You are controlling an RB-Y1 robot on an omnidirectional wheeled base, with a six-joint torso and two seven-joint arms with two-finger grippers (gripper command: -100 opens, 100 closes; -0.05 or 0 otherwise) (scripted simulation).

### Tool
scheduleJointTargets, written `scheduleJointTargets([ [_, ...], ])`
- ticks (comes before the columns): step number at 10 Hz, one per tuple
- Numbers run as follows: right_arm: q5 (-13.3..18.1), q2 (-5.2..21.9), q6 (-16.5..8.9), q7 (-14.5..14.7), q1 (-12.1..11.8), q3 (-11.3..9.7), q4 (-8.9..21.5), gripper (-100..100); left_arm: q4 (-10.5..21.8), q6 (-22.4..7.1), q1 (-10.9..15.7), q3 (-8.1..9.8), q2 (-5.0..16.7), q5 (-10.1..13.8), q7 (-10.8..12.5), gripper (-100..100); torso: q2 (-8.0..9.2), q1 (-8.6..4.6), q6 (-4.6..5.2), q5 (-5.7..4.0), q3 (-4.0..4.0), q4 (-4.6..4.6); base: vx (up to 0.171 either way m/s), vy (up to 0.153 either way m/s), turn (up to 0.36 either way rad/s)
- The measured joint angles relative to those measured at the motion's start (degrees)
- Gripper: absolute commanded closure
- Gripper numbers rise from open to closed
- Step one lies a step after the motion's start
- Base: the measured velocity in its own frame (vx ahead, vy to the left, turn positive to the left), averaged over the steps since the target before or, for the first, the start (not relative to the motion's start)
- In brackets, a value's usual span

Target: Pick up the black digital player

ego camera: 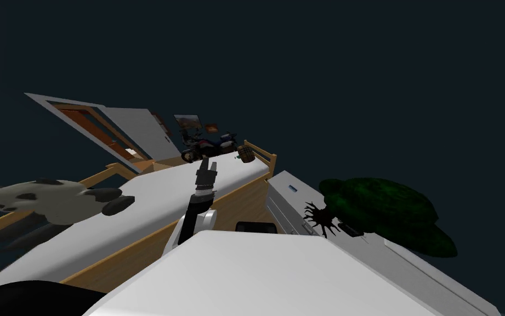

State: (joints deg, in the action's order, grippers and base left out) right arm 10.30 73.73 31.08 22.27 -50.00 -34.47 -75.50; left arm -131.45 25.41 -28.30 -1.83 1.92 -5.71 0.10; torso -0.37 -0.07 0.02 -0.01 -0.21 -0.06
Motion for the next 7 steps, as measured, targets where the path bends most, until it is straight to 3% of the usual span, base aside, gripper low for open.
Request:
scheduleJointTargets([
  [4, 0.4, 2.8, 0.3, 1.4, -1.5, -0.5, 4.9, -100, 0.0, 0.0, 0.0, 0.0, 0.0, 0.0, 0.0, 0, 0.02, 0.02, 0.04, 0.0, 0.01, 0.01, 0.073, -0.019, 0.243],
  [5, 0.8, 4.5, 0.4, 1.0, -0.8, -1.4, 6.8, -100, 0.0, 0.0, 0.0, 0.0, 0.0, 0.0, 0.0, 0, -0.16, -0.04, -0.02, -0.01, -0.09, -0.03, 0.138, -0.042, 0.343],
  [6, 0.6, 6.3, -0.9, 1.1, -2.0, -1.2, 6.4, -100, 0.0, 0.0, 0.0, 0.01, 0.0, 0.0, 0.0, 0, -0.28, -0.05, 0.02, -0.02, -0.16, -0.06, 0.091, -0.035, 0.193],
  [7, 0.7, 6.5, -0.8, 1.5, -2.1, -1.2, 7.9, -100, 0.0, 0.0, 0.0, 0.01, 0.0, 0.0, 0.0, 0, -0.17, -0.01, 0.07, -0.03, -0.1, -0.04, 0.067, -0.023, 0.245],
])
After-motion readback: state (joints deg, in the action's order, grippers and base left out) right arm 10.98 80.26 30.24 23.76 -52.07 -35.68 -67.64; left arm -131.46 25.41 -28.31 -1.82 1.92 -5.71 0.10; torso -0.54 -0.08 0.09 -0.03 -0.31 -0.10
